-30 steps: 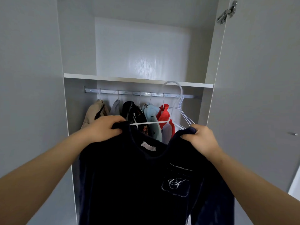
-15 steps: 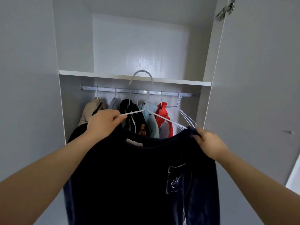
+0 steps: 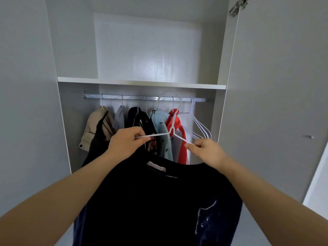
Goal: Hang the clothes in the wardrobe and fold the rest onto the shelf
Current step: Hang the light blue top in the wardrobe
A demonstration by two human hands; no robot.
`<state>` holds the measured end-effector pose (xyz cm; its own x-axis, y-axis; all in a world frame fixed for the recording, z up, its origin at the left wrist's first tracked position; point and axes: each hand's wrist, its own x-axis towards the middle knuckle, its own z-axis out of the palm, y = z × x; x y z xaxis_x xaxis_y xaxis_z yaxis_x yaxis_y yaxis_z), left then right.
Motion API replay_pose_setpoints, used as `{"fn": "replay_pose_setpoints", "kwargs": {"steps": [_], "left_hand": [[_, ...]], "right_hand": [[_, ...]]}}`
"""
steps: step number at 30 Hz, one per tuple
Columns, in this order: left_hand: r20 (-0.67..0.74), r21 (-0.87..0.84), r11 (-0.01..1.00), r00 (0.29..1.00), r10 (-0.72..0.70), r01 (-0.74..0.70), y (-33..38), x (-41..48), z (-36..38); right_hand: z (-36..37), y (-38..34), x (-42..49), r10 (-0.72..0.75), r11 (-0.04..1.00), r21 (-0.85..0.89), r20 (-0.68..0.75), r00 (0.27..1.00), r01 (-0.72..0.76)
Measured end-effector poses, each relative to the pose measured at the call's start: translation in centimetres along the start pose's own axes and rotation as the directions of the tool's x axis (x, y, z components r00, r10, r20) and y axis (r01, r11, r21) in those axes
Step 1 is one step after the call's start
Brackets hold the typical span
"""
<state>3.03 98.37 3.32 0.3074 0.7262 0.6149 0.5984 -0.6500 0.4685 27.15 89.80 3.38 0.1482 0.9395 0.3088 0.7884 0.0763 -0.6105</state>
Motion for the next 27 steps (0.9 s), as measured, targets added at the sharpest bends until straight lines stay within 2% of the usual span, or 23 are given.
{"fn": "replay_pose_setpoints", "kwargs": {"steps": [3,7,10,14,19,22,27], "left_hand": [[0.135,-0.013,0.999,0.990,-0.036,0.038,0.2,-0.5,1.7],[0.324,-0.011,0.998,0.944,-0.058,0.065,0.3,-1.3,3.8],[0.295,-0.052,0.995,0.953,-0.068,0.087,0.6,-1.6,4.9],[0.247,-0.105,0.971,0.951,-0.184,0.215,1.9,-1.5,6.5],[0.226,-0.156,0.963,0.957,-0.182,0.220,3.8,-1.3,9.3],[0.241,-0.192,0.955,0.954,-0.176,0.225,4.9,-1.2,11.0],[0.252,-0.215,0.940,0.945,-0.207,0.263,5.7,-1.0,13.2]], "right_hand": [[-0.2,1.2,-0.3,0.097,0.986,0.133,0.039,0.995,-0.101],[0.1,3.0,-1.4,0.247,0.954,0.151,0.098,0.964,-0.260],[-0.7,4.5,-2.4,0.362,0.910,0.173,0.115,0.925,-0.378],[-2.3,5.7,-3.9,0.482,0.813,0.227,0.252,0.839,-0.536],[-3.1,7.1,-5.6,0.595,0.647,0.311,0.365,0.717,-0.696],[-3.6,8.3,-6.2,0.636,0.584,0.367,0.347,0.689,-0.724],[-4.5,10.3,-6.4,0.668,0.531,0.471,0.279,0.690,-0.705]]}}
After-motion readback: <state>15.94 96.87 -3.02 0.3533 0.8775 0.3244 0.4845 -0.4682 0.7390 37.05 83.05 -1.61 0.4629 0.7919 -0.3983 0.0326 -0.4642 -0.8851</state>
